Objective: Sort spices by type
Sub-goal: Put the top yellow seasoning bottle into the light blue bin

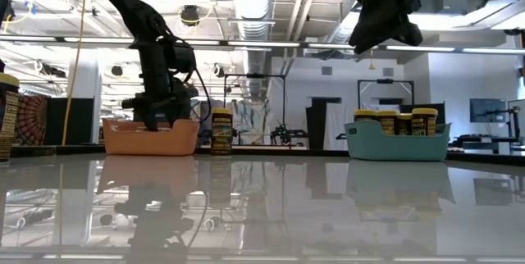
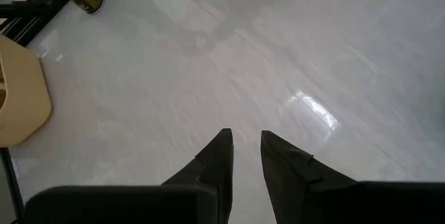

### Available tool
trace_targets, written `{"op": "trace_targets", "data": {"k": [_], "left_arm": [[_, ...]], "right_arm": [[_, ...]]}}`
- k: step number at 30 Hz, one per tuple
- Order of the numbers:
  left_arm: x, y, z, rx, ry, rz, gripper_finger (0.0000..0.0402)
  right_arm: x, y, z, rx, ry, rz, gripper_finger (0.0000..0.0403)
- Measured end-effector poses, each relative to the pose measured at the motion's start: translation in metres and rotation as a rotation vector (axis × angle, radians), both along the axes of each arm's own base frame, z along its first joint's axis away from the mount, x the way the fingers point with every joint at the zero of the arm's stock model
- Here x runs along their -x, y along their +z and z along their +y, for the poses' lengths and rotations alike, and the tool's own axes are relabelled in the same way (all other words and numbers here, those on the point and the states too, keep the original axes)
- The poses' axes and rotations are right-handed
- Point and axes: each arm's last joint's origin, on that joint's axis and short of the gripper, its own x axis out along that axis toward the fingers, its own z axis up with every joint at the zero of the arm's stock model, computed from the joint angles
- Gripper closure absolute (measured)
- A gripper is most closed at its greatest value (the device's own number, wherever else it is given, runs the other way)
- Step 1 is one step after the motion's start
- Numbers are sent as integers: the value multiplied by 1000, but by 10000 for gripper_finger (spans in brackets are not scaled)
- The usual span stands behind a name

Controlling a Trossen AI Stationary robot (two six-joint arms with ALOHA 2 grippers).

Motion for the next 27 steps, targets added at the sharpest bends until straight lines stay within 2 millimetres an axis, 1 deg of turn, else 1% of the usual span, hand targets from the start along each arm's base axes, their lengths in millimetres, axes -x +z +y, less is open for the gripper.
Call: {"op": "trace_targets", "data": {"k": [2, 5, 10, 13, 17, 19, 24, 27], "left_arm": [[2, 6, -3, -4, 1, -3, 134], [5, 21, -9, -43, -7, -32, 132], [13, 55, -29, -124, -31, -95, 132], [18, 73, -44, -175, -56, -137, 132], [25, 95, -62, -254, -121, -169, 132], [29, 104, -70, -305, -175, -176, 132], [37, 119, -85, -388, -274, -184, 132], [44, 114, -94, -413, -286, -198, 132]], "right_arm": [[-2, 1, -2, -1, -9, -21, 300], [-8, 5, -8, 5, -26, -85, 300], [-26, 8, -22, 41, -50, -207, 300], [-44, 1, -34, 49, -88, -274, 300], [-73, -16, -49, 58, -129, -351, 300], [-87, -23, -57, 60, -141, -425, 300], [-113, -35, -77, 83, -180, -628, 300], [-124, -38, -93, 103, -214, -713, 300]]}}
